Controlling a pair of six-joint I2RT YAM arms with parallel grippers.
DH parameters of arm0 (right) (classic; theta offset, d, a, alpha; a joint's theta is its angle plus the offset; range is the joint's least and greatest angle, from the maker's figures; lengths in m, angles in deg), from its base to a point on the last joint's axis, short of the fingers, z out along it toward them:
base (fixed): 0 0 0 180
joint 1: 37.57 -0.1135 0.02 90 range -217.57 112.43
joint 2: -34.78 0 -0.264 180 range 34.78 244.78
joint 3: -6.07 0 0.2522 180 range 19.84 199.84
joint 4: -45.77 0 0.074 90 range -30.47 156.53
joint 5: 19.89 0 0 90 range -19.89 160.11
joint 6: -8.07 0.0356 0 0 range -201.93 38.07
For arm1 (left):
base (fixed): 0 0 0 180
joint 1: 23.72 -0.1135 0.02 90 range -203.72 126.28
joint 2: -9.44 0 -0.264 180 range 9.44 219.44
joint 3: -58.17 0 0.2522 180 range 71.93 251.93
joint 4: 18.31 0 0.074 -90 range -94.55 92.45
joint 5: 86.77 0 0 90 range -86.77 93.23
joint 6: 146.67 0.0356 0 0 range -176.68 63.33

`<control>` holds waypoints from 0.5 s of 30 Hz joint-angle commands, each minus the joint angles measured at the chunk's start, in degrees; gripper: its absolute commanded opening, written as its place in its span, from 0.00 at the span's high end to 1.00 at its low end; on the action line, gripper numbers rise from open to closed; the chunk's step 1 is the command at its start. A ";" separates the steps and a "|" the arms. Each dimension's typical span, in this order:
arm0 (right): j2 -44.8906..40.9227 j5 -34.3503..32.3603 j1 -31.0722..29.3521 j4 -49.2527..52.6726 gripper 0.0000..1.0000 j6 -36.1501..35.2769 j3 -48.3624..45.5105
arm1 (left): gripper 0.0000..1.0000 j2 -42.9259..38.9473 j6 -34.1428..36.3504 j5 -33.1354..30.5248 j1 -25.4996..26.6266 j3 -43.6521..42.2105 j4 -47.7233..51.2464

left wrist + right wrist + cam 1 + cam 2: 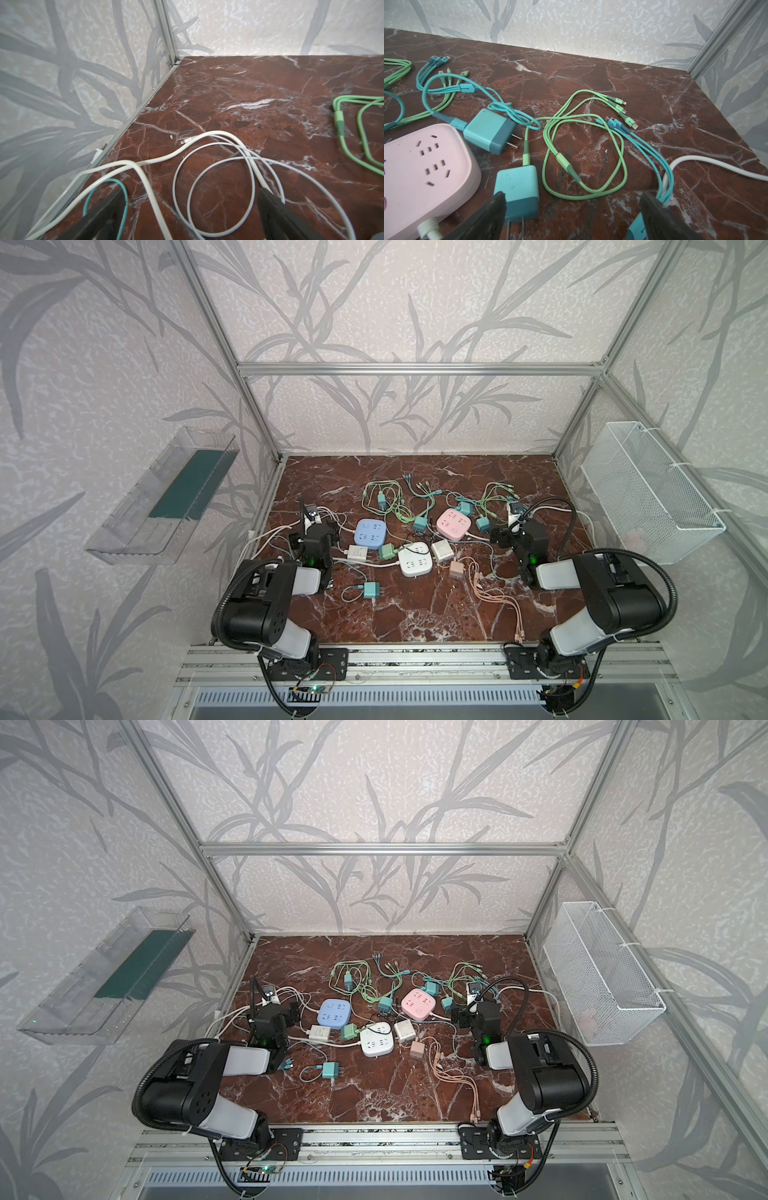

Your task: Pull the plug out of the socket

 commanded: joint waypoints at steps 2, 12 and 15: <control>-0.23 0.02 0.27 -1.49 0.01 0.04 0.84 | 0.01 2.16 -0.26 9.46 -2.05 1.41 -2.22; -0.23 0.02 0.24 -1.66 0.01 -0.03 0.82 | 0.01 2.87 -1.25 9.40 -3.29 2.13 -2.69; -0.23 0.02 0.27 -1.59 0.01 -0.01 0.78 | 0.01 2.98 -1.27 9.41 -3.30 1.94 -3.26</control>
